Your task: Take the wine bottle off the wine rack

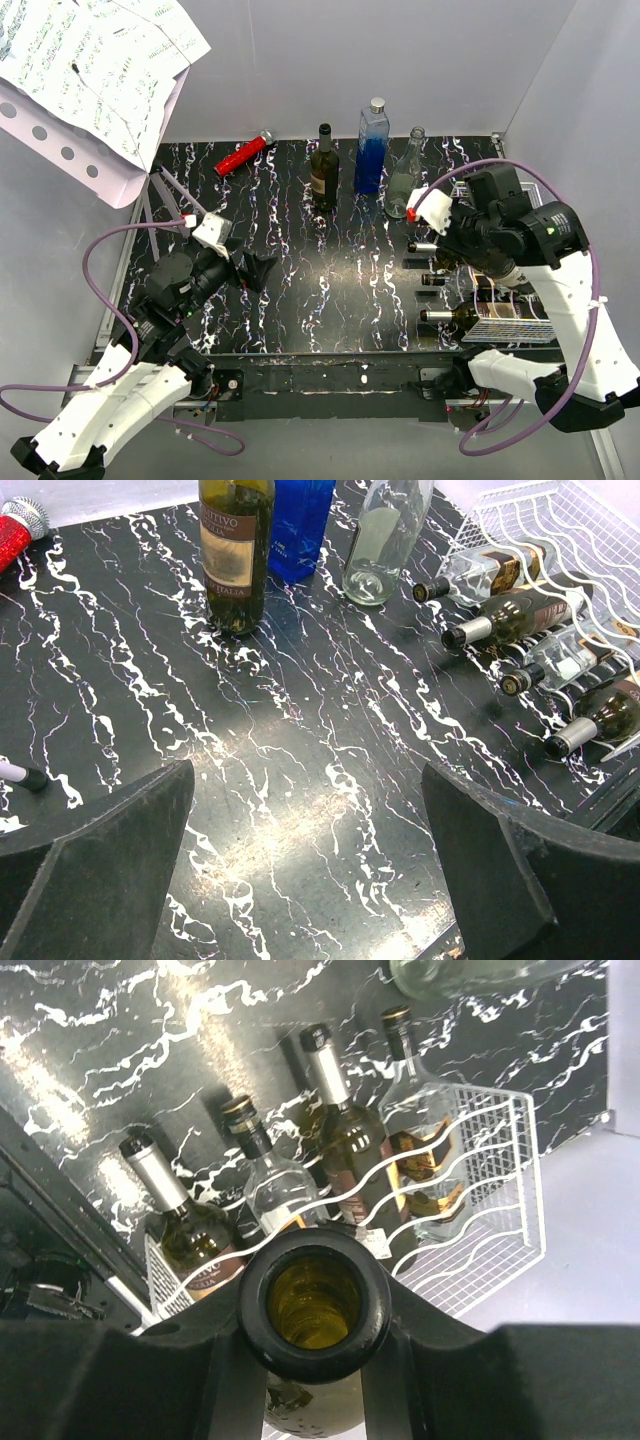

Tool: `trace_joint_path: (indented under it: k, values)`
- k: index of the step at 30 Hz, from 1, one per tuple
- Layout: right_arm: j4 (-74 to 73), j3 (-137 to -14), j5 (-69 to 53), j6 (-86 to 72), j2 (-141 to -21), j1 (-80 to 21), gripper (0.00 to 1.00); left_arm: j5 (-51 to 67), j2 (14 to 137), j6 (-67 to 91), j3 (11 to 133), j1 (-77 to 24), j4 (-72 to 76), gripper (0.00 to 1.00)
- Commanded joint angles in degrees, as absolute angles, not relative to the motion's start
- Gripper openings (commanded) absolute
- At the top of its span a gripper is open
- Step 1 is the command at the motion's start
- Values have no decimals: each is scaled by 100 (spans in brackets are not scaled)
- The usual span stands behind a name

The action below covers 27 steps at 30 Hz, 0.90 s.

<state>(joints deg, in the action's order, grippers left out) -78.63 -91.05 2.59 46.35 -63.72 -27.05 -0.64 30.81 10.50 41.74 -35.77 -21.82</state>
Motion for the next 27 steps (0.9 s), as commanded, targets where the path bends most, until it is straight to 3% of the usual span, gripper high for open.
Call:
trace_joint_path:
  k: [1,15,19,23,27]
  values:
    - [-8174,-9755,527,4579,-6398,-2733,1,-88,2962,1037,4166,-3604,-2127,98]
    - [-6708,-11461,-156,3078,-6943,-2961,1,-79,2962,1028,4184,-3604,-2118,98]
    - [-5339,-10848,-420,1902,-6724,-3076,1,-79,2971,1028,4184,-3604,-2118,98]
    - [-3800,-9759,-1510,1170,-6469,-3277,1,-53,2988,1037,4192,-3604,-2118,98]
    - [-1965,-8467,-1731,555,-6355,-3699,1,-70,2988,1028,4175,-3604,-2118,98]
